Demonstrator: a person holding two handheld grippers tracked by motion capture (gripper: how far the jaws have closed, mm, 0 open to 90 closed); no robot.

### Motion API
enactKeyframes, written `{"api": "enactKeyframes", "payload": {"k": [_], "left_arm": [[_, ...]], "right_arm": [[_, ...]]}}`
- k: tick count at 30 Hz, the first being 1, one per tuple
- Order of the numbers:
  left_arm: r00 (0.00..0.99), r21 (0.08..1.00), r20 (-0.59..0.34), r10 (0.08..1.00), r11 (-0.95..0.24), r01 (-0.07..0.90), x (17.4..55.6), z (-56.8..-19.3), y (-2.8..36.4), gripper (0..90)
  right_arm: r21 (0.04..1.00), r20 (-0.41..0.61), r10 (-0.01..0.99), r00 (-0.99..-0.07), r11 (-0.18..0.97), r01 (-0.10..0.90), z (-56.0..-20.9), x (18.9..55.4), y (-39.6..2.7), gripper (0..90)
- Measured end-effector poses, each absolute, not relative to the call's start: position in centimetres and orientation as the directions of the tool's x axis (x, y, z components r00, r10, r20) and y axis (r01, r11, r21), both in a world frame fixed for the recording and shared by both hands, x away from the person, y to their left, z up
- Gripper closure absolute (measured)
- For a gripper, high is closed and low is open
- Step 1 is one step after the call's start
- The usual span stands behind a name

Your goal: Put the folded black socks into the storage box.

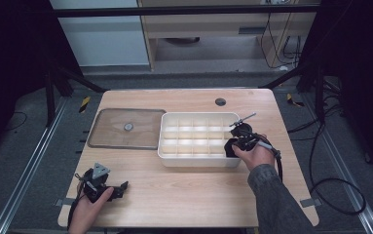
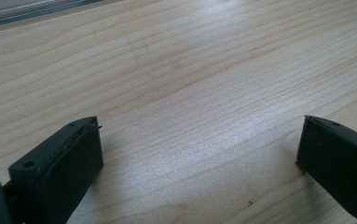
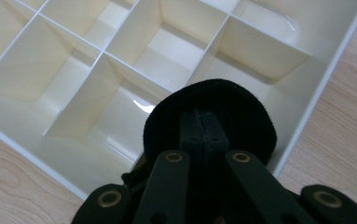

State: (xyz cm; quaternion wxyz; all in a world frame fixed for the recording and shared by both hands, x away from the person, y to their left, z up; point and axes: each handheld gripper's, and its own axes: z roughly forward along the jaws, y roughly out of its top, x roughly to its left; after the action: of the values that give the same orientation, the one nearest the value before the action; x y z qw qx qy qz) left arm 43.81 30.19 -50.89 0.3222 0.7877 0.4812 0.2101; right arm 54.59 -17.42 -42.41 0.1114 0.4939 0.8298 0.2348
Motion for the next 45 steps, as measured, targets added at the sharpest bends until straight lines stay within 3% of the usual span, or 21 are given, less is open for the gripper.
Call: {"api": "enactKeyframes", "payload": {"k": [45], "left_arm": [[0.451,0.708,0.022,0.892,-0.332,0.623,43.7,-50.9,30.1,0.0]], "right_arm": [[0.450,0.058,0.868,-0.493,0.419,0.789,-44.4,54.6,-17.2,90.0]]}}
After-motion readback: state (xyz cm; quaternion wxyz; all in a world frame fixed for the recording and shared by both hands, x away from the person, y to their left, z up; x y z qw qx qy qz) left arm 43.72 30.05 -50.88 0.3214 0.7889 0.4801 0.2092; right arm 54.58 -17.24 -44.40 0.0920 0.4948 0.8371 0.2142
